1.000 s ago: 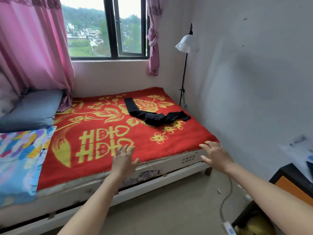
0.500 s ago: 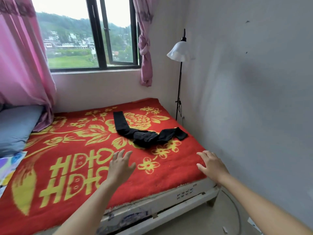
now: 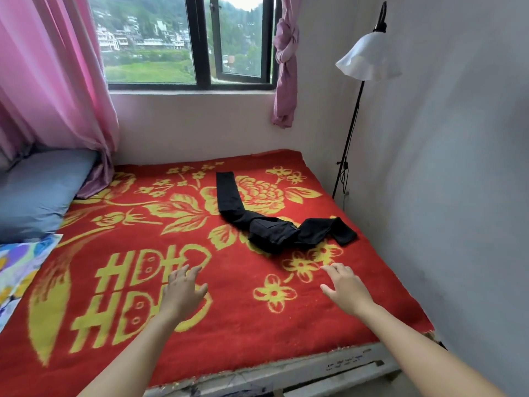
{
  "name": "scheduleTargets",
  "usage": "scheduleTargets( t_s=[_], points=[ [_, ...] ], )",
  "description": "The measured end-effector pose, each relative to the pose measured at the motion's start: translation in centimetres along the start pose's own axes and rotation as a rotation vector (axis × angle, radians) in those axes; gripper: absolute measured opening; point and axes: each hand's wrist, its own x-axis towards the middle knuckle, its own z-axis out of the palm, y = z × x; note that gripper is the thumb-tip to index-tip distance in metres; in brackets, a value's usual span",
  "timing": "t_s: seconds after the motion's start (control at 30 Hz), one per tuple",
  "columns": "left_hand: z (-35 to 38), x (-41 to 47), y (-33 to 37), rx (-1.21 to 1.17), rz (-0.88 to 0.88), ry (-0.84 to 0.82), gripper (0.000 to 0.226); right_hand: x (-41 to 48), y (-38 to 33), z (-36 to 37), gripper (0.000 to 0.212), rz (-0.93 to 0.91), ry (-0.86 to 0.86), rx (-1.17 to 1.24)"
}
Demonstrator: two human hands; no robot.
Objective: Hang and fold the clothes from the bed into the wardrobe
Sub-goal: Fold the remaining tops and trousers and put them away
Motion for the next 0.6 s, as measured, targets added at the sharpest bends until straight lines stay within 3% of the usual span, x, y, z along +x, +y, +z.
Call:
scheduleTargets(
  t_s=[0.27, 0.6],
  points=[
    [3.1, 11.6, -1.0, -0.273, -0.026, -0.123, 0.045, 11.0, -0.4, 1.3, 0.052, 0.114, -0.102, 0.034],
    [6.6, 18.2, -2.6, -0.203, -0.111, -0.299, 0.042, 18.2, 0.2, 4.8, 0.051, 0.325, -0.207, 0.183]
  ],
)
